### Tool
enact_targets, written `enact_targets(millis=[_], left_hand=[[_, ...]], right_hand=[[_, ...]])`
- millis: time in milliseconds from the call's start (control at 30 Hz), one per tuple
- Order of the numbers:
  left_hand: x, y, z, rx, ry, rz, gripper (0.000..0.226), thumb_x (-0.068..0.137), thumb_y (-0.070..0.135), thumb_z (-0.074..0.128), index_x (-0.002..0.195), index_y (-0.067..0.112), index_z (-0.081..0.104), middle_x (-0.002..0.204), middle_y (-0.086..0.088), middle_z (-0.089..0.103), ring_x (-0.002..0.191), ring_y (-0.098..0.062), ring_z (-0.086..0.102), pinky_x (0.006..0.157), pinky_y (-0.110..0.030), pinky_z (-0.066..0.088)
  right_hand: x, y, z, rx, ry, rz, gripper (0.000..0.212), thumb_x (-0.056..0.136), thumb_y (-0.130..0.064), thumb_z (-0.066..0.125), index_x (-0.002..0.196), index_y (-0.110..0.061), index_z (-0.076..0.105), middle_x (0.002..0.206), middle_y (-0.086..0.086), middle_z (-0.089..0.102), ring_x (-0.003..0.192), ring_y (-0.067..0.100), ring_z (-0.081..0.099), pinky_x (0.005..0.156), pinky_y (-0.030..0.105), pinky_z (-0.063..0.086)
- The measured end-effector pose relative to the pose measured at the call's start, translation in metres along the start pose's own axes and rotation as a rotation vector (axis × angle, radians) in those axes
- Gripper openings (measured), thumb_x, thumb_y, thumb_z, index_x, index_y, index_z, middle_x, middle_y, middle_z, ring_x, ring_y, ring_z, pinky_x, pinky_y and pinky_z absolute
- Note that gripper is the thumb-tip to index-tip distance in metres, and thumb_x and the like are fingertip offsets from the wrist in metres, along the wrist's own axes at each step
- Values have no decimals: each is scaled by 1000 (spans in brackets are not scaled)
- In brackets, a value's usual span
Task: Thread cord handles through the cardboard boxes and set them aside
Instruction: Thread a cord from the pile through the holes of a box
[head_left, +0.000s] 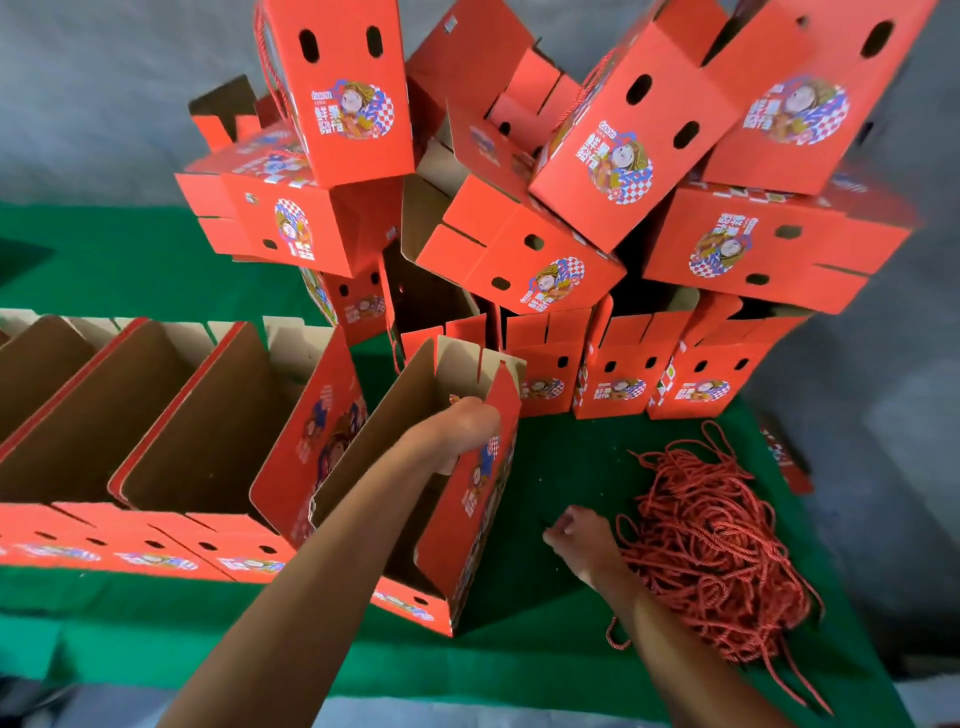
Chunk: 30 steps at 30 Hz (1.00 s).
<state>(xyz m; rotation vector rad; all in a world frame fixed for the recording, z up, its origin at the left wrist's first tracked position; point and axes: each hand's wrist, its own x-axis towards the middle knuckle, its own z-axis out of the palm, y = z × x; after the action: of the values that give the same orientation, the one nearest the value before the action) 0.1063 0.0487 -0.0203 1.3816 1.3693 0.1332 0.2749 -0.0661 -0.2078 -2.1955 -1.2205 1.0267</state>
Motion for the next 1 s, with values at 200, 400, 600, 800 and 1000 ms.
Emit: enact_targets(millis=[200,400,600,800,1000], left_hand=[[-11,9,-9,-77,-135,-151,18,97,1,45,105,-2,61,121,-28,68,108,-46,67,93,-58,54],[-10,18,-1,-51,-208,-141,17,97,1,48,104,3,63,103,-18,72,95,-36,69,75,-44,58],[-11,26,6,-18,-240,-160,16,96,7,48,99,5,63,87,-16,78,84,-31,73,67,-39,60],[-16,27,14,-60,-254,-188,25,97,12,46,116,-1,56,105,-20,76,96,-33,74,69,-42,62],[-18,20,22,-117,-294,-170,31,99,37,51,115,11,54,113,-15,70,105,-31,67,76,-41,59]], right_hand=[[-12,-34,-10,631,91,-128,10,97,-7,69,92,-15,75,88,9,76,81,24,73,78,35,62],[-35,-62,-32,994,51,-237,9,97,-1,65,96,4,73,79,13,72,67,16,69,67,27,58],[-40,-64,-29,984,145,-216,17,98,-8,67,97,8,73,80,10,73,66,16,68,68,26,59],[-26,-54,-23,807,224,-215,19,102,-20,65,89,-11,77,74,0,74,68,12,67,76,36,59],[-13,-42,-16,610,248,-188,21,102,-27,62,87,-22,75,74,-6,74,67,4,68,67,30,58]])
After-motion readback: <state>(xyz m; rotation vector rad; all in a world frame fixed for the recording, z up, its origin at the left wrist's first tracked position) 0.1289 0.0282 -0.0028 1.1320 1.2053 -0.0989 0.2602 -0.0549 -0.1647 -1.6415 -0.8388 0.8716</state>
